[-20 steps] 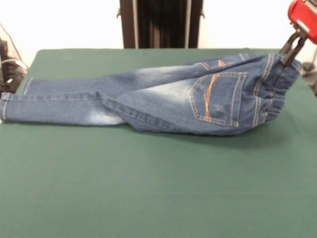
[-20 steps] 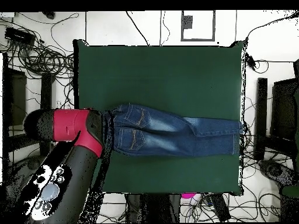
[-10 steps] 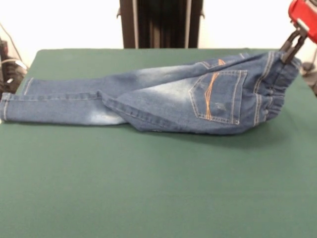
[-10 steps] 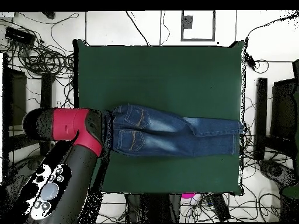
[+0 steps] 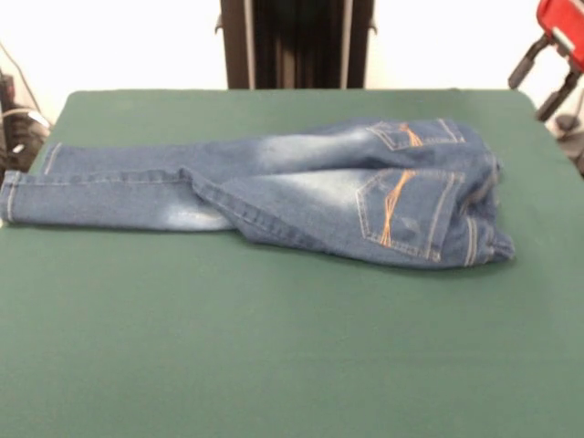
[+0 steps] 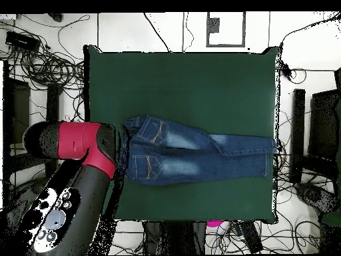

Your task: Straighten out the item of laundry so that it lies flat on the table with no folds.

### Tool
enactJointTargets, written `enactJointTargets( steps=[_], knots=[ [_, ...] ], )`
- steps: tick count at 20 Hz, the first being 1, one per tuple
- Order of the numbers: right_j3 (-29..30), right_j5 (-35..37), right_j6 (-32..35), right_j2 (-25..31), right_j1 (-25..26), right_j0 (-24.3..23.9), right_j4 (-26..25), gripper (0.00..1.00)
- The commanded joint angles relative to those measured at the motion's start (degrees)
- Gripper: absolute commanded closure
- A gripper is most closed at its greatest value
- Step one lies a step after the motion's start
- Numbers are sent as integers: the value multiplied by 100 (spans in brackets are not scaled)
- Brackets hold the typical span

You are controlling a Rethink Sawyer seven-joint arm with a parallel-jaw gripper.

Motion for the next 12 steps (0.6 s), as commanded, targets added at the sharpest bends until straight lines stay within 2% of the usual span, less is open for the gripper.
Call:
enactJointTargets(
  steps=[1,3,5,7,10,12],
  knots=[
    [-124,292,1830,412,-5,160,528,0],
    [-280,675,2132,220,74,229,564,0],
    [-262,784,2104,143,5,227,579,0],
    [-38,934,1794,7,-264,213,437,0],
    [680,670,1011,-92,-852,91,173,0],
    [948,594,615,-148,-1060,-11,-35,0]
  ],
)
